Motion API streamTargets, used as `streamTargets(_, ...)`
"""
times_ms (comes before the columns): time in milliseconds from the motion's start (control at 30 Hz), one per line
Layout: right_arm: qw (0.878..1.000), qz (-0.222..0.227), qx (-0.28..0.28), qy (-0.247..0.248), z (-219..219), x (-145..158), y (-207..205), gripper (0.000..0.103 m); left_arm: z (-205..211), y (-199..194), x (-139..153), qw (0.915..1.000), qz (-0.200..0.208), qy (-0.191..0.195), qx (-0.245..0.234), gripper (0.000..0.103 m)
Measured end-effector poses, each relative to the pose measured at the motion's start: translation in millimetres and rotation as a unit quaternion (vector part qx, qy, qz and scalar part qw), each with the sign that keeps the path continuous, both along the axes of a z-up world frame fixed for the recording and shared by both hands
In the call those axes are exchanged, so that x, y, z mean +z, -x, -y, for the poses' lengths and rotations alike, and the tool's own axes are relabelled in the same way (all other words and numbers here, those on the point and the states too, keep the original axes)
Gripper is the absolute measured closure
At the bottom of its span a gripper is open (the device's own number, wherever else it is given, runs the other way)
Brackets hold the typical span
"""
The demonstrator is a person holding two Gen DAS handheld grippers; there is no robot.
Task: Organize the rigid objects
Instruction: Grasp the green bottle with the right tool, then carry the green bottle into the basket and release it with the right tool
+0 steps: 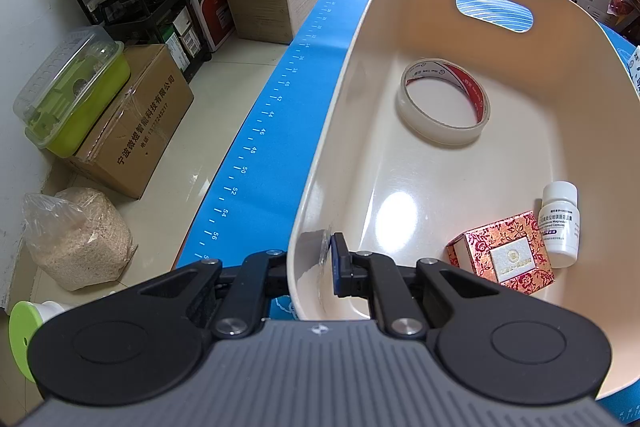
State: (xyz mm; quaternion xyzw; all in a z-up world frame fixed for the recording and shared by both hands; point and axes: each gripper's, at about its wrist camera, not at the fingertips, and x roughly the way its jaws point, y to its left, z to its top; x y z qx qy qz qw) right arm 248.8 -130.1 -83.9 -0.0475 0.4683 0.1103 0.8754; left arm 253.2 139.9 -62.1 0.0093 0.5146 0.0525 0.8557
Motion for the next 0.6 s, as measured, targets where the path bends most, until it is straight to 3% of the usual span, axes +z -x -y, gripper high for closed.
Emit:
streamTargets(333,1.0,0.018,-0.021,-0.016,11,22,3,0.07,1,0,0,1.0,0.0,0.0,0.0,0.089)
streamTargets(600,0.995,0.078,-0.038,-0.047,9,65,6,0.07,0,0,0,1.0,0.0,-0.001,-0.001,0.089)
